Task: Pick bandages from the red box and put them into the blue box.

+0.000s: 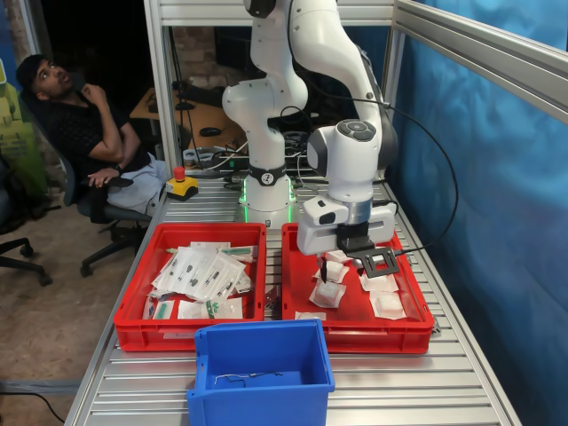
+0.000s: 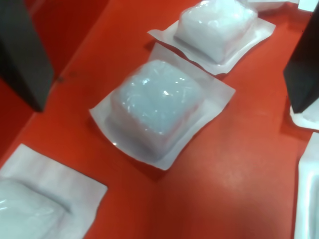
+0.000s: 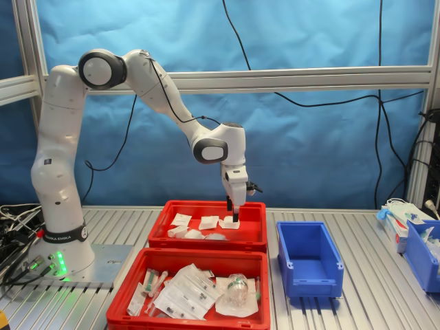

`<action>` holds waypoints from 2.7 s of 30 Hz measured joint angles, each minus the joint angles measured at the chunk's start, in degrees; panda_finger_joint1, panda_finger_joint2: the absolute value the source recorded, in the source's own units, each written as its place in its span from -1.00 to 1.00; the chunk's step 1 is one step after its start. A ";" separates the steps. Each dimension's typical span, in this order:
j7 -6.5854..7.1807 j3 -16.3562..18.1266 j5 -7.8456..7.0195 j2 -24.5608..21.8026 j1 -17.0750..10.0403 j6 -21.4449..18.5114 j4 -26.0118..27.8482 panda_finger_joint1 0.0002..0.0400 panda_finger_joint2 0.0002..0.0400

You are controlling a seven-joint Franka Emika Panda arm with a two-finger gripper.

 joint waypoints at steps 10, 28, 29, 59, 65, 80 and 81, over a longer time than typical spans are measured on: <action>0.00 0.00 0.00 0.01 1.97 0.02 -0.19 1.00 1.00; 0.00 0.00 0.00 0.01 3.98 0.03 -2.19 1.00 1.00; 0.00 0.00 0.00 0.01 4.02 0.03 -2.32 1.00 1.00; 0.00 2.54 0.00 0.01 4.36 3.13 -5.71 1.00 1.00; 0.00 2.81 0.00 0.00 4.36 5.15 -7.34 1.00 1.00; 0.00 3.43 0.00 0.00 4.86 6.85 -10.28 1.00 1.00; 0.00 3.47 0.00 0.00 4.96 6.89 -10.35 1.00 1.00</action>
